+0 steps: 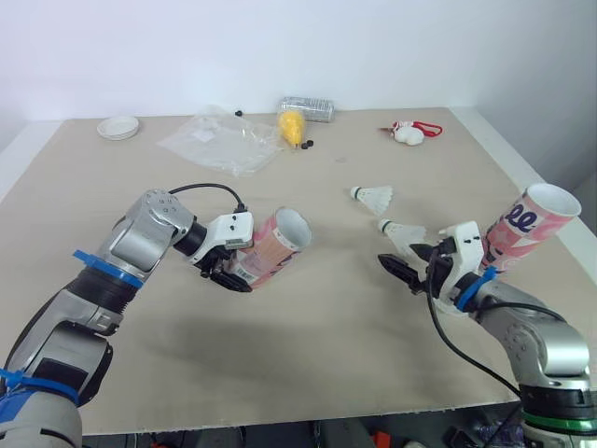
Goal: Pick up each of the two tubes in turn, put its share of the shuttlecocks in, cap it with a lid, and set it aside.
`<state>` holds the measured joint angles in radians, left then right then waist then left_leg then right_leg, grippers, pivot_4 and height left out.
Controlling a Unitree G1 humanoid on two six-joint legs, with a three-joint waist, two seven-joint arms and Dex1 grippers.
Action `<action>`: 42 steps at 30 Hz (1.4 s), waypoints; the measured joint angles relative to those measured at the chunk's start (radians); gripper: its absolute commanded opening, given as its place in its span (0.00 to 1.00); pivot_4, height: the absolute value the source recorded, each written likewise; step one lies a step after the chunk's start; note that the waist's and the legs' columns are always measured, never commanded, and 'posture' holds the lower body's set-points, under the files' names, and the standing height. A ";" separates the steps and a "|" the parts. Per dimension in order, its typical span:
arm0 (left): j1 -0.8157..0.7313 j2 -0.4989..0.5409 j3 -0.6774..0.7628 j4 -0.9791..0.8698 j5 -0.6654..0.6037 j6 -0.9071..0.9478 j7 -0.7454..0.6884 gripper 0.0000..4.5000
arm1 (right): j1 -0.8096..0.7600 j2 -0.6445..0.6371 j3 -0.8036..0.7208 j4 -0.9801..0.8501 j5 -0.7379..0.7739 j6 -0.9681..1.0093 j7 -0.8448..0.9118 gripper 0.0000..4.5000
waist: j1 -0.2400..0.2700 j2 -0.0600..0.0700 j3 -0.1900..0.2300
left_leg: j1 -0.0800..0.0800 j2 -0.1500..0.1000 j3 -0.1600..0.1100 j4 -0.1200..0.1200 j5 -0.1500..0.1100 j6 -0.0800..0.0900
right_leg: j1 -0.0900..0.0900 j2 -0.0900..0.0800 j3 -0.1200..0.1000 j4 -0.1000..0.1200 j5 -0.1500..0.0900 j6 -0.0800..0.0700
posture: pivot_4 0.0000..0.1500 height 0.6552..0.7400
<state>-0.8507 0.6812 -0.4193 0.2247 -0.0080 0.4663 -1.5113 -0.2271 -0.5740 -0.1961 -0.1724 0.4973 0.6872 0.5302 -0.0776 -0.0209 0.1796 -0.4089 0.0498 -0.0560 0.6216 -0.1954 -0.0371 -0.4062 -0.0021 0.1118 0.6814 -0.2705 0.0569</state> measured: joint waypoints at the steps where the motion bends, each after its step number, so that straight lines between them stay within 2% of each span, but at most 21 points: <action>1: 0.000 0.000 0.000 0.000 0.000 0.000 0.000 0.65 | -0.009 0.005 0.004 0.014 -0.009 -0.011 0.004 0.99 | 0.000 0.000 0.000 | 0.000 0.000 0.000 0.000 0.000 0.000 | 0.000 0.000 0.000 0.000 0.000 0.000 | 1.00 1.00; 5: 0.001 0.000 0.000 -0.003 0.000 0.002 -0.001 0.65 | -0.053 0.018 0.032 0.083 -0.045 -0.062 0.013 0.99 | 0.000 0.000 0.000 | 0.000 0.000 0.000 0.000 0.000 0.000 | 0.000 0.000 0.000 0.000 0.000 0.000 | 1.00 1.00; 8: 0.001 0.000 0.000 -0.009 0.000 0.009 0.002 0.65 | -0.107 0.036 0.049 0.154 -0.073 -0.087 0.012 0.86 | 0.000 0.000 0.000 | 0.000 0.000 0.000 0.000 0.000 0.000 | 0.000 0.000 0.000 0.000 0.000 0.000 | 1.00 1.00; 11: 0.001 0.000 0.000 -0.010 -0.001 0.012 0.000 0.65 | -0.126 0.039 0.063 0.184 -0.092 -0.105 0.012 0.62 | 0.001 0.000 0.000 | 0.000 0.000 0.000 0.000 0.000 0.000 | 0.000 0.000 0.000 0.000 -0.001 0.000 | 1.00 1.00; 12: 0.001 0.000 0.000 -0.010 -0.001 0.012 -0.001 0.65 | -0.133 0.046 0.063 0.197 -0.099 -0.109 0.009 0.50 | 0.001 0.000 0.000 | 0.000 0.000 0.000 0.000 0.000 0.000 | 0.000 0.000 0.000 0.000 -0.001 0.000 | 1.00 1.00; 14: 0.001 0.000 0.000 -0.010 -0.001 0.012 0.000 0.65 | -0.136 0.053 0.063 0.203 -0.102 -0.110 0.007 0.32 | 0.001 0.000 0.000 | 0.000 0.000 0.000 0.000 0.000 0.000 | 0.000 0.000 0.000 0.000 -0.001 0.000 | 1.00 1.00; 16: 0.001 0.000 0.000 -0.010 0.000 0.012 0.000 0.65 | -0.136 0.053 0.064 0.203 -0.109 -0.112 0.009 0.08 | 0.001 0.000 0.000 | 0.000 0.000 0.000 0.000 0.000 0.000 | 0.000 0.000 0.000 0.000 -0.001 0.000 | 1.00 1.00; 18: 0.001 0.000 0.000 -0.010 0.000 0.012 0.001 0.65 | -0.136 0.054 0.064 0.203 -0.110 -0.113 0.012 0.02 | 0.001 0.000 0.000 | 0.000 0.000 0.000 0.000 0.000 0.000 | 0.000 0.000 0.000 0.000 -0.001 0.000 | 1.00 1.00; 23: 0.001 -0.001 0.000 -0.010 0.000 0.011 0.001 0.65 | -0.133 0.047 0.073 0.184 -0.113 -0.115 0.034 0.02 | 0.001 0.000 0.000 | 0.000 0.000 0.000 0.000 0.000 0.000 | 0.000 0.000 0.000 0.000 -0.001 0.000 | 1.00 1.00; 27: 0.001 -0.002 0.001 -0.010 -0.001 0.009 -0.001 0.65 | -0.127 -0.094 0.116 0.025 -0.102 -0.116 0.175 0.02 | 0.001 0.004 0.003 | -0.001 -0.001 0.000 0.000 0.000 0.000 | 0.000 -0.001 0.000 0.000 -0.001 0.001 | 1.00 1.00; 30: 0.001 0.002 0.000 -0.006 0.003 0.007 -0.003 0.65 | -0.262 -0.197 0.116 -0.110 -0.067 -0.160 0.314 0.02 | -0.002 0.005 0.003 | 0.001 -0.001 -0.001 0.000 0.000 0.000 | 0.001 0.000 -0.001 0.000 -0.001 0.001 | 1.00 1.00; 35: -0.004 -0.002 -0.003 0.001 0.004 -0.002 -0.011 0.65 | -0.512 -0.265 0.245 -0.137 -0.138 -0.418 0.562 0.02 | -0.002 0.005 0.003 | 0.001 0.000 -0.001 0.000 0.000 0.000 | 0.001 0.000 -0.001 0.000 -0.001 0.001 | 1.00 1.00; 42: -0.011 -0.013 -0.003 0.003 0.003 0.001 -0.017 0.65 | -0.573 -0.239 0.392 -0.060 -0.233 -0.614 0.713 0.02 | 0.001 0.003 0.003 | -0.002 -0.001 0.000 0.000 -0.001 0.001 | 0.000 -0.002 -0.001 -0.001 -0.002 0.001 | 1.00 1.00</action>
<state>-0.8615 0.6682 -0.4227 0.2278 -0.0053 0.4671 -1.5288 -0.8002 -0.8129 0.1961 -0.2320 0.2640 0.0737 1.2430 -0.0765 -0.0177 0.1824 -0.4106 0.0484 -0.0563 0.6216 -0.1961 -0.0365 -0.4064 -0.0044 0.1108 0.6804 -0.2729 0.0582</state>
